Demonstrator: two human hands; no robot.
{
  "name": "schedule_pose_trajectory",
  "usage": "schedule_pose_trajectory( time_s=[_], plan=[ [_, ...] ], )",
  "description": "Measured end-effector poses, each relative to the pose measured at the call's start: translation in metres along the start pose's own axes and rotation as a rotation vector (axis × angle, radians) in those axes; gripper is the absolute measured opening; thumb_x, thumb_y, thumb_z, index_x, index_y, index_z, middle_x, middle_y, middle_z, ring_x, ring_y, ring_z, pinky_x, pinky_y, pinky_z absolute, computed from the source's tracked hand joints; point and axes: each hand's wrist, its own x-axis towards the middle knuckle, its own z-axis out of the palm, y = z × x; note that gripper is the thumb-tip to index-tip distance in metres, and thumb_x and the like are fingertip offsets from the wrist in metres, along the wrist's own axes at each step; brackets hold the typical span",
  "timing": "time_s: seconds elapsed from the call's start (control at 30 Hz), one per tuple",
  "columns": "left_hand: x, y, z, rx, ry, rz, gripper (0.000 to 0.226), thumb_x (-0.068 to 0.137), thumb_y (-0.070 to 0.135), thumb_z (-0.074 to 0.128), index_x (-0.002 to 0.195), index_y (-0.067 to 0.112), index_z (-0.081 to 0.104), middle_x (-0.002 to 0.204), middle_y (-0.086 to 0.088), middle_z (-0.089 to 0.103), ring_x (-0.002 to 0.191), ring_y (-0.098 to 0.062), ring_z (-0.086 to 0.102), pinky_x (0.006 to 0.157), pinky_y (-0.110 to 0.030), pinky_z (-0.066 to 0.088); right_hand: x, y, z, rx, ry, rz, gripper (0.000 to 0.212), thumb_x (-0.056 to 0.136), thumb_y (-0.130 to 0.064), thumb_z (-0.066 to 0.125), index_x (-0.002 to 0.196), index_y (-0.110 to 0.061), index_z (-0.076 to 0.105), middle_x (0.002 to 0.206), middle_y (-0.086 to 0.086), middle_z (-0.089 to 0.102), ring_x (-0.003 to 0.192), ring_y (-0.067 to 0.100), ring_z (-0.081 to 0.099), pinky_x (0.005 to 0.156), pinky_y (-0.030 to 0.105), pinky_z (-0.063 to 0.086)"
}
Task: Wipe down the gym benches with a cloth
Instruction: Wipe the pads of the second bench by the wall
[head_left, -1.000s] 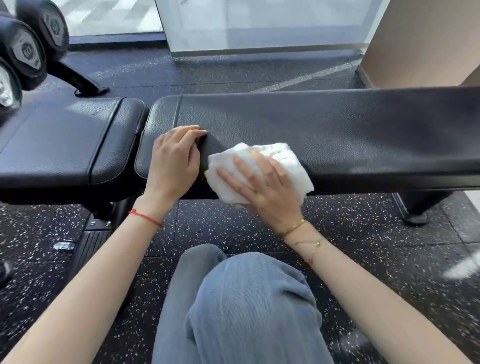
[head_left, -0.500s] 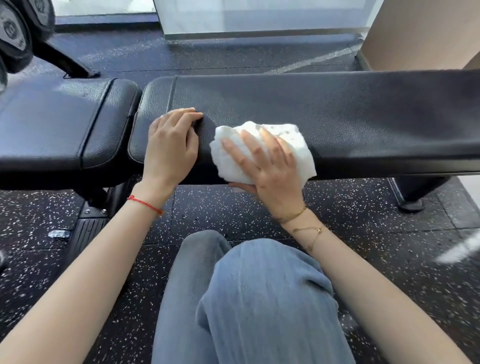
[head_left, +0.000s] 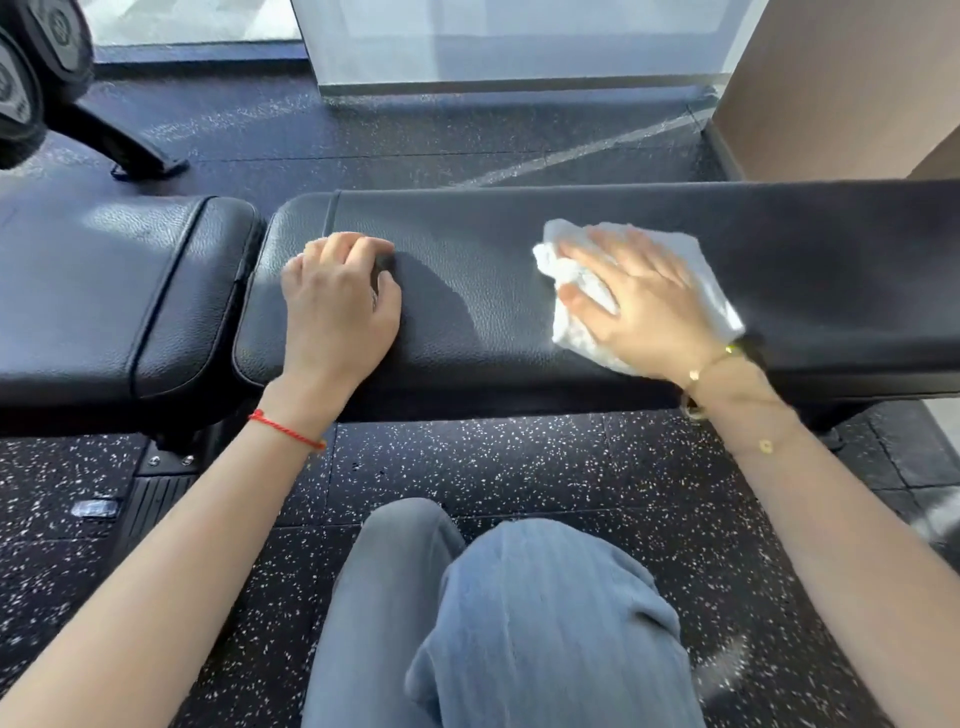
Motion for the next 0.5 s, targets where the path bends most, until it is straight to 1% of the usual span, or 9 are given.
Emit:
schedule_pose_trajectory(
  time_s=[0.03,0.1,0.17,0.2,0.23,0.27,0.33,0.4,0.5],
  plan=[
    [0.006,0.001,0.006,0.019,0.001,-0.018,0.036,0.091,0.027,0.044,0.119,0.014,0.064,0.122,-0.007,0.062,0.116,-0.032,0.053,0.101,-0.047,0.036,0.020,-0.001,0.004,-0.009,-0.051,-0.024,0.061,0.095,-0.068,0.022,0.151,-0.045,0.028,0.161,-0.008,0.025,0.151,0.023,0.015,0.122,0.048,0.011],
    [0.018,0.001,0.018,0.052,0.022,-0.042,0.041,0.090,0.027,0.044,0.124,0.012,0.062,0.127,-0.009,0.060,0.120,-0.033,0.052,0.103,-0.047,0.035,0.061,-0.010,0.012,-0.022,-0.092,-0.080,0.072,0.087,-0.073,0.011,0.151,-0.044,0.027,0.161,-0.006,0.025,0.150,0.026,0.016,0.121,0.050,0.013],
    [0.027,0.001,0.029,0.075,0.028,-0.071,0.043,0.091,0.026,0.043,0.129,0.012,0.058,0.130,-0.009,0.058,0.123,-0.033,0.050,0.106,-0.051,0.034,0.098,-0.026,0.019,-0.028,-0.117,-0.128,0.074,0.087,-0.070,0.008,0.151,-0.040,0.027,0.159,-0.005,0.029,0.146,0.028,0.022,0.119,0.047,0.017],
    [0.031,0.000,0.032,0.087,0.021,-0.091,0.044,0.091,0.025,0.043,0.131,0.012,0.057,0.132,-0.009,0.057,0.125,-0.033,0.049,0.108,-0.052,0.033,0.115,-0.036,0.022,-0.041,-0.119,-0.161,0.071,0.089,-0.066,0.009,0.149,-0.037,0.031,0.154,-0.003,0.036,0.141,0.029,0.031,0.115,0.046,0.023],
    [0.036,0.000,0.034,0.098,0.013,-0.112,0.044,0.092,0.025,0.043,0.132,0.012,0.056,0.133,-0.009,0.055,0.127,-0.032,0.048,0.111,-0.054,0.032,0.132,-0.047,0.024,-0.052,-0.115,-0.189,0.066,0.091,-0.063,0.012,0.145,-0.036,0.036,0.146,-0.001,0.045,0.132,0.031,0.041,0.109,0.045,0.030],
    [0.041,0.000,0.036,0.110,0.005,-0.135,0.044,0.092,0.024,0.043,0.132,0.012,0.055,0.134,-0.010,0.054,0.128,-0.033,0.046,0.112,-0.055,0.030,0.147,-0.059,0.024,-0.052,-0.125,-0.199,0.060,0.093,-0.061,0.016,0.142,-0.037,0.039,0.139,0.000,0.051,0.123,0.032,0.048,0.103,0.045,0.033],
    [0.050,0.000,0.036,0.133,-0.015,-0.172,0.043,0.092,0.023,0.045,0.132,0.011,0.055,0.135,-0.011,0.053,0.130,-0.033,0.045,0.113,-0.058,0.028,0.171,-0.072,0.028,-0.047,-0.188,-0.187,0.052,0.097,-0.062,0.024,0.141,-0.038,0.040,0.135,0.002,0.054,0.117,0.033,0.051,0.097,0.044,0.033],
    [0.058,0.003,0.036,0.143,-0.043,-0.198,0.042,0.092,0.022,0.045,0.132,0.011,0.055,0.135,-0.011,0.053,0.131,-0.033,0.044,0.114,-0.058,0.027,0.177,-0.072,0.032,-0.054,-0.217,-0.209,0.053,0.096,-0.066,0.027,0.138,-0.036,0.044,0.130,0.002,0.056,0.112,0.033,0.054,0.094,0.044,0.034],
    [0.073,0.010,0.038,0.137,-0.106,-0.221,0.042,0.094,0.022,0.045,0.134,0.011,0.053,0.137,-0.011,0.052,0.133,-0.032,0.043,0.116,-0.057,0.025,0.175,-0.040,0.023,-0.030,-0.258,-0.217,0.059,0.092,-0.071,0.030,0.133,-0.034,0.051,0.122,0.003,0.060,0.105,0.033,0.057,0.092,0.043,0.037]
  ],
)
